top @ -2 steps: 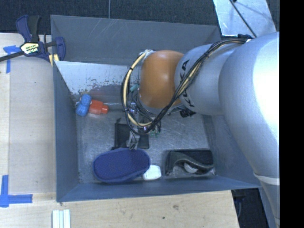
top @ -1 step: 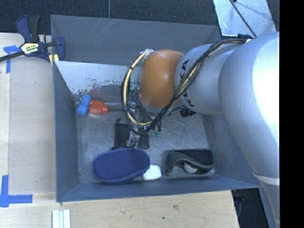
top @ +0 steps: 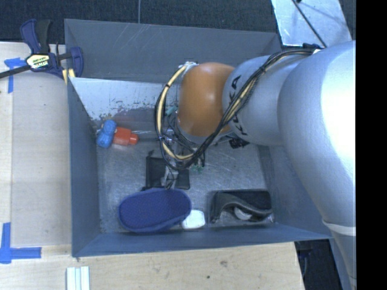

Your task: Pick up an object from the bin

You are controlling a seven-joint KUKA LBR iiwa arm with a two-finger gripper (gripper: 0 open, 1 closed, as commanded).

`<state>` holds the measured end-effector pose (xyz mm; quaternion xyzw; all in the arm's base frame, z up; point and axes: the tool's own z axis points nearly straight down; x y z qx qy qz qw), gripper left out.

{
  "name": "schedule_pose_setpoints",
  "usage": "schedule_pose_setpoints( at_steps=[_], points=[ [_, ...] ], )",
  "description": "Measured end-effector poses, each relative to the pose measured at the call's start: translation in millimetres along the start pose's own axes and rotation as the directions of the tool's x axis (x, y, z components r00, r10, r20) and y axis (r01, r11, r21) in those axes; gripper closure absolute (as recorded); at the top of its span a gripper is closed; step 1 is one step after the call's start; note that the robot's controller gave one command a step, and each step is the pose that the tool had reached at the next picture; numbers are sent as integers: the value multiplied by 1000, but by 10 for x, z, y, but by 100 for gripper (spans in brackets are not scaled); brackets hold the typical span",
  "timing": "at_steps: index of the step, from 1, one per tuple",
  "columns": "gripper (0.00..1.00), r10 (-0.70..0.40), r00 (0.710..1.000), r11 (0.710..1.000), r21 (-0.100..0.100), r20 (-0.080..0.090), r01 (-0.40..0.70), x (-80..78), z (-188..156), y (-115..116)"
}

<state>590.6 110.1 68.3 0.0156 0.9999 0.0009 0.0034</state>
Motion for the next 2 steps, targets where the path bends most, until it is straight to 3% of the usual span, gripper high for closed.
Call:
schedule_pose_setpoints(
  at_steps=[1,2],
  points=[
    [100,1,1000,1000,0,2,-1,-8,-10,-2],
    [100,4,1000,1000,-1,5,-4,-46,-836,-4]
  ],
)
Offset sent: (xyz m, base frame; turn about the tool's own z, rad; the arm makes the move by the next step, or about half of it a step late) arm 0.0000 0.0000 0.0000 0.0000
